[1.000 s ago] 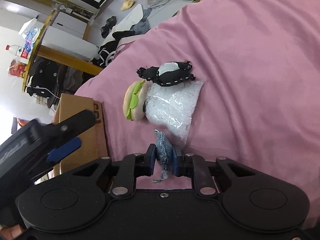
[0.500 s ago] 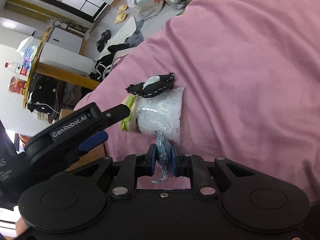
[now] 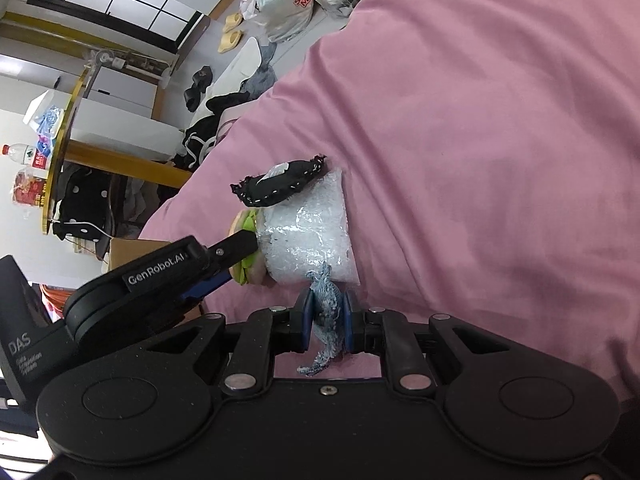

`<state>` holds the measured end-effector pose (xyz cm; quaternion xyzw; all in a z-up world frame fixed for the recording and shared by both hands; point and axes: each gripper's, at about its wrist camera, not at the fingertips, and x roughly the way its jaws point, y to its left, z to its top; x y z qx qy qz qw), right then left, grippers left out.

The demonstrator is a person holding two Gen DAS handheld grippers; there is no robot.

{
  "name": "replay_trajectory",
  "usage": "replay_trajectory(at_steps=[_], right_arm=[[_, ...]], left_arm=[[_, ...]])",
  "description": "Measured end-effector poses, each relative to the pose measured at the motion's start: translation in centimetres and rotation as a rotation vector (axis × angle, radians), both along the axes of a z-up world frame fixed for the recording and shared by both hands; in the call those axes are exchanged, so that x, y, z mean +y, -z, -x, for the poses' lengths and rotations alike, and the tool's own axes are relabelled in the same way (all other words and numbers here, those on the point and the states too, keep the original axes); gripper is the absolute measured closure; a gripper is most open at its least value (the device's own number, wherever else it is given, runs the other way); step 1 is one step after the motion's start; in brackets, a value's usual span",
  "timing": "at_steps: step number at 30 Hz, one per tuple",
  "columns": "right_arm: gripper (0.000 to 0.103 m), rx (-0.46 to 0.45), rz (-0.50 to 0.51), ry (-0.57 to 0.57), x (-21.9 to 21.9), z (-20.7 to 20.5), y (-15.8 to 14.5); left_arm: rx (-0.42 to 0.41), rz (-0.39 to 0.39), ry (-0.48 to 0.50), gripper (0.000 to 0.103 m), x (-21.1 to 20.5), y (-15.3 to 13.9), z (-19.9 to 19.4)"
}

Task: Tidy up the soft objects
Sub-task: 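Grasp the blue-grey cat plush with the right tool while the left tool grasps the hamburger plush, then carry the hamburger plush and cat plush over the cardboard box with both tools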

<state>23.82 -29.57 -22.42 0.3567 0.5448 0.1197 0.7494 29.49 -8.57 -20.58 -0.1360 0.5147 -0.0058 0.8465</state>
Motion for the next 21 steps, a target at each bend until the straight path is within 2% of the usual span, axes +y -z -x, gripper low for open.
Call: replay_trajectory(at_steps=[3, 8, 12, 21], right_arm=[[0.087, -0.009, 0.0, -0.003, -0.3, 0.4, -0.3], [0.087, -0.013, -0.023, 0.002, -0.7, 0.5, -0.5], [0.087, -0.032, -0.031, 0.011, -1.0, 0.8, -1.1], [0.087, -0.096, -0.017, 0.028, -1.3, 2.5, -3.1]], left_arm=[[-0.028, -0.028, 0.012, 0.079, -0.4, -0.5, 0.5], [-0.028, -0.029, 0.006, 0.086, -0.4, -1.2, 1.1], [-0.025, -0.031, -0.011, 0.086, 0.0, -2.2, 1.9], [-0.05, -0.041, 0.02, 0.086, -0.1, -4.7, 3.7]])
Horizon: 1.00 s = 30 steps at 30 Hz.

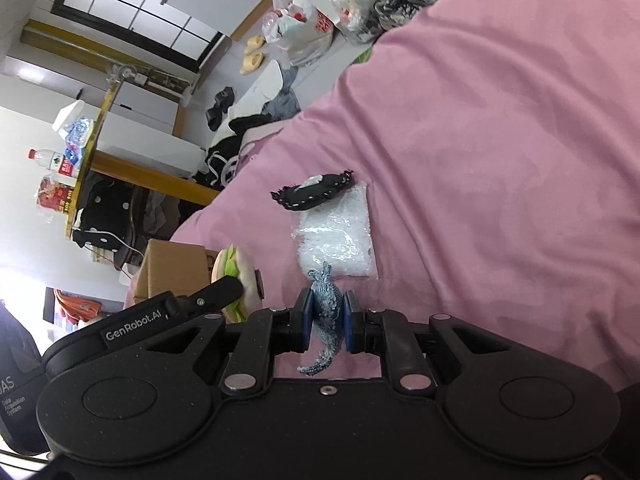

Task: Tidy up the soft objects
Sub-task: 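Carry the hamburger plush and cat plush over the cardboard box with both tools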

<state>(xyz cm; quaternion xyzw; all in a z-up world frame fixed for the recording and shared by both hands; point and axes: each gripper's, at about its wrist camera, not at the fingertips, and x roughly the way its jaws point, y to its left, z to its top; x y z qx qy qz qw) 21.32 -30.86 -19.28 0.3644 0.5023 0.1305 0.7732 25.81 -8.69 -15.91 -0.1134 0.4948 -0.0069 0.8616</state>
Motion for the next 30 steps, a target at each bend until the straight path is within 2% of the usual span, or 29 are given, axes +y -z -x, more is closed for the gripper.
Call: replay_trajectory(at_steps=[30], right_arm=[[0.087, -0.241, 0.093, 0.031, 1.9, 5.7, -7.2]], left_arm=[[-0.159, 0.047, -0.043, 0.086, 3.9, -6.3, 8.6]])
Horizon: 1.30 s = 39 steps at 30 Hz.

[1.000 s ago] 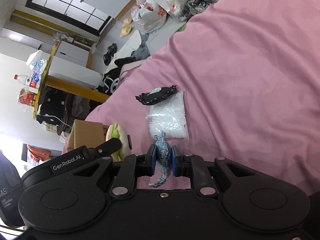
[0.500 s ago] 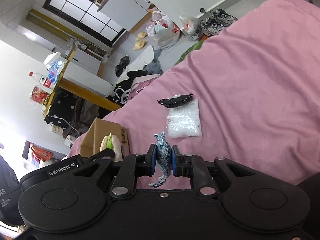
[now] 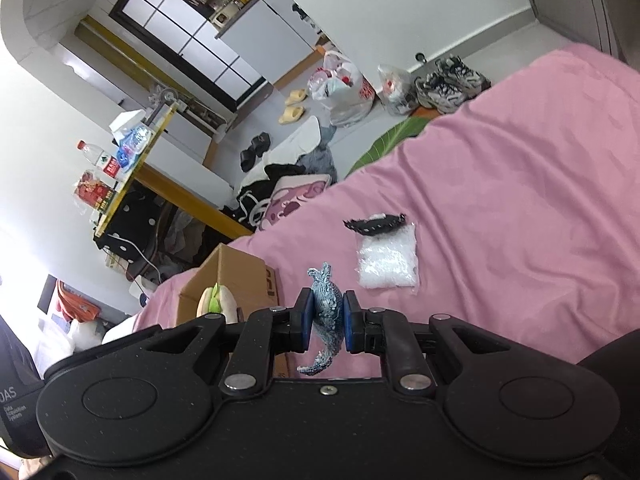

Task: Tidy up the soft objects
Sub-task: 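Carry the hamburger plush and cat plush over the cardboard box with both tools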

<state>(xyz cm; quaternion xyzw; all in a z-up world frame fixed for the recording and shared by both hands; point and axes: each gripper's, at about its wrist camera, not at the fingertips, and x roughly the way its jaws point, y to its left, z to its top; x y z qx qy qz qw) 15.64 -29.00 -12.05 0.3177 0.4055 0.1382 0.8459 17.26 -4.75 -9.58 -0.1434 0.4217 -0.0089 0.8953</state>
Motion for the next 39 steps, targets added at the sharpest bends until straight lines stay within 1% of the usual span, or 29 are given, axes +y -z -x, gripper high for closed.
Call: replay_trajectory(at_steps=[13, 29, 39], right_arm=[[0.087, -0.06, 0.027, -0.017, 2.3, 0.6, -2.3], [0.087, -0.099, 0.068, -0.042, 5.3, 1.1, -4.0], [0.087, -0.12, 0.096, -0.061, 7.2, 0.7, -4.9]], left_arm=[[-0.057, 0.032, -0.029, 0.086, 3.0, -1.9, 2.0], [-0.099, 0.067, -0.082, 0.086, 7.3, -2.9, 3.9], [-0.113, 0.088, -0.111, 0.086, 9.4, -3.0, 4.3]])
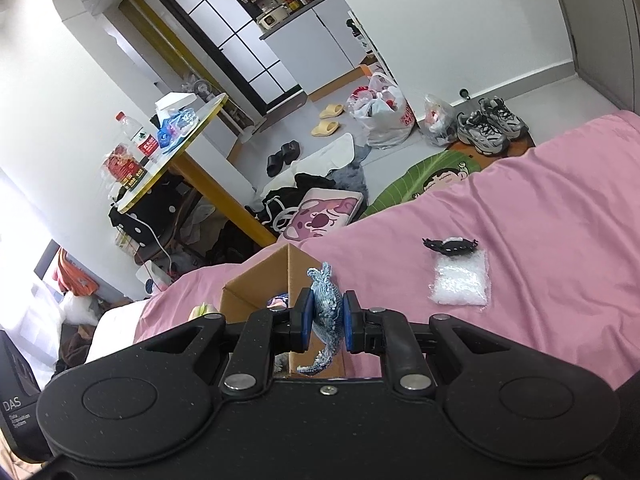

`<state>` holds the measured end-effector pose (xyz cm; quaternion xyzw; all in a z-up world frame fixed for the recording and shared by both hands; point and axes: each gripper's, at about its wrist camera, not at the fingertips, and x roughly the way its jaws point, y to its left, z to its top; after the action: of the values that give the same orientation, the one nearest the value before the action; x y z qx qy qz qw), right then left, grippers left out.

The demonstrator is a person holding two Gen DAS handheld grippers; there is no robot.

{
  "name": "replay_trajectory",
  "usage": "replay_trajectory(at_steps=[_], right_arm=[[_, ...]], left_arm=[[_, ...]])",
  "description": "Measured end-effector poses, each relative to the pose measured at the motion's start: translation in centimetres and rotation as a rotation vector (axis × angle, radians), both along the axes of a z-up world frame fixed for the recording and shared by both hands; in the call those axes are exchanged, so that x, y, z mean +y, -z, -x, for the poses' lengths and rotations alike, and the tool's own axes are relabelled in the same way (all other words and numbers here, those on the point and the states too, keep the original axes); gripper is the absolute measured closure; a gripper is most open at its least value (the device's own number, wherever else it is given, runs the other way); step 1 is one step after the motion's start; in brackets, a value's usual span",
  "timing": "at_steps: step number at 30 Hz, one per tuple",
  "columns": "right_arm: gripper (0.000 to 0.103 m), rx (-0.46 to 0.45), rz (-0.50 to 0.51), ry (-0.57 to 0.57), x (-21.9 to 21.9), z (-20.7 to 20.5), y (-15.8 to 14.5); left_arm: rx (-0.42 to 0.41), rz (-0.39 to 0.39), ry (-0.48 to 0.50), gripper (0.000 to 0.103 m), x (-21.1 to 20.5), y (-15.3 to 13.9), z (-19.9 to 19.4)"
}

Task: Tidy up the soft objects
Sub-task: 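Carry the hamburger plush and cat plush over the cardboard box with both tools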

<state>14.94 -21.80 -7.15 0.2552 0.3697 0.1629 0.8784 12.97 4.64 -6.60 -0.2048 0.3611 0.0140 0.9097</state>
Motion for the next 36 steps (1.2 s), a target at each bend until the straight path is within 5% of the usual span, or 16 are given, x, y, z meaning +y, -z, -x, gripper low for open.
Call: replay_trajectory(at_steps=[20, 36], right_arm=[[0.087, 0.012, 0.038, -0.044, 4.5, -2.5, 0.4], [0.087, 0.03, 0.057, -0.059, 8.2, -6.3, 1.3]], left_arm=[[0.007, 0.052, -0.054, 0.086, 3.8, 1.2, -2.2], [0.059, 0.098, -0.034, 0.086, 5.5, 3.3, -7.8]])
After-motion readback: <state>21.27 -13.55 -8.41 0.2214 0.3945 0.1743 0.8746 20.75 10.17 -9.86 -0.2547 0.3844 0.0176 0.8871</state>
